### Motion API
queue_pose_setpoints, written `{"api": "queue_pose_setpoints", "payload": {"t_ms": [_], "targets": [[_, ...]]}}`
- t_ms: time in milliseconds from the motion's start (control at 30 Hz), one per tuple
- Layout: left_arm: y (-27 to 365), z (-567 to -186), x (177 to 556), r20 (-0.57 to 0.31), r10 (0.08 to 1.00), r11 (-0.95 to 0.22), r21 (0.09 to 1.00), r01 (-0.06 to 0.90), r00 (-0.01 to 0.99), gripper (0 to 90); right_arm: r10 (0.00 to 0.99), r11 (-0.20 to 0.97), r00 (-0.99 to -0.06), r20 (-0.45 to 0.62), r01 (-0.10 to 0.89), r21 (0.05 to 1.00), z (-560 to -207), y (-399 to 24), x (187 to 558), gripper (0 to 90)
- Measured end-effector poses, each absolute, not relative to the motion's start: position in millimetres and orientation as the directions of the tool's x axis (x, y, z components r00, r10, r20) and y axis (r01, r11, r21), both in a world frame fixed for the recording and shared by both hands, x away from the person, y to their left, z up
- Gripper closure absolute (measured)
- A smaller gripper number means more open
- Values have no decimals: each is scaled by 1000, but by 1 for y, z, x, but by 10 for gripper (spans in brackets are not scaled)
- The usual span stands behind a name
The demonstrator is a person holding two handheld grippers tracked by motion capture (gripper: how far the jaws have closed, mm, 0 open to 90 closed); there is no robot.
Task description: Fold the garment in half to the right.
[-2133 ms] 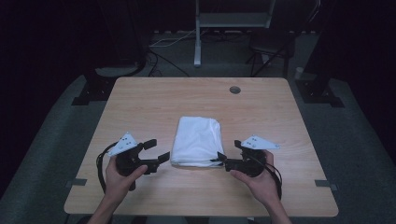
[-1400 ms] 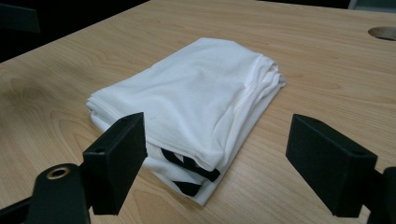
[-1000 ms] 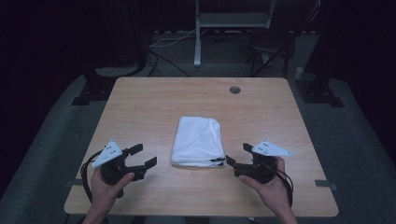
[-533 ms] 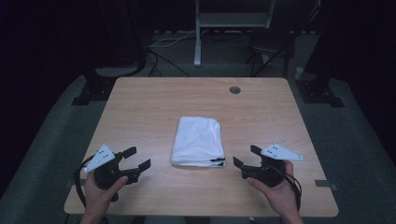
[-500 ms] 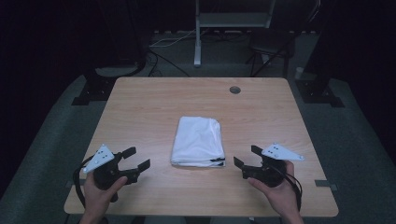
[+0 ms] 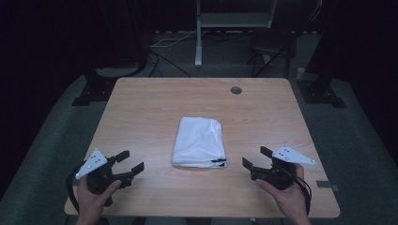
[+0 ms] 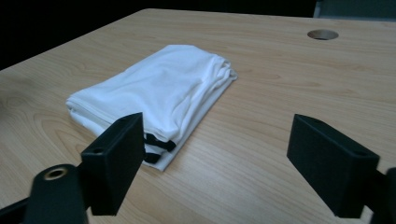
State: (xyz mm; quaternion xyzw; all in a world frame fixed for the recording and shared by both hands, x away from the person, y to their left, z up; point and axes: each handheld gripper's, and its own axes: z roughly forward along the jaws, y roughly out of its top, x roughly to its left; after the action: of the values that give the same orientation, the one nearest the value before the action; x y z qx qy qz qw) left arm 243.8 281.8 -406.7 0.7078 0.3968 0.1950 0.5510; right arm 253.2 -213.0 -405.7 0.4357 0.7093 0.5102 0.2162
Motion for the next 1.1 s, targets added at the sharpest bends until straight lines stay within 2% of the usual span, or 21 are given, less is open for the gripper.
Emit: {"api": "queue_pose_setpoints", "payload": {"t_ms": [1100], "targets": [[313, -413, 232, -153, 822, -60, 935, 350, 549, 217, 885, 30, -439, 155, 385, 922, -411, -258, 238, 151]]}}
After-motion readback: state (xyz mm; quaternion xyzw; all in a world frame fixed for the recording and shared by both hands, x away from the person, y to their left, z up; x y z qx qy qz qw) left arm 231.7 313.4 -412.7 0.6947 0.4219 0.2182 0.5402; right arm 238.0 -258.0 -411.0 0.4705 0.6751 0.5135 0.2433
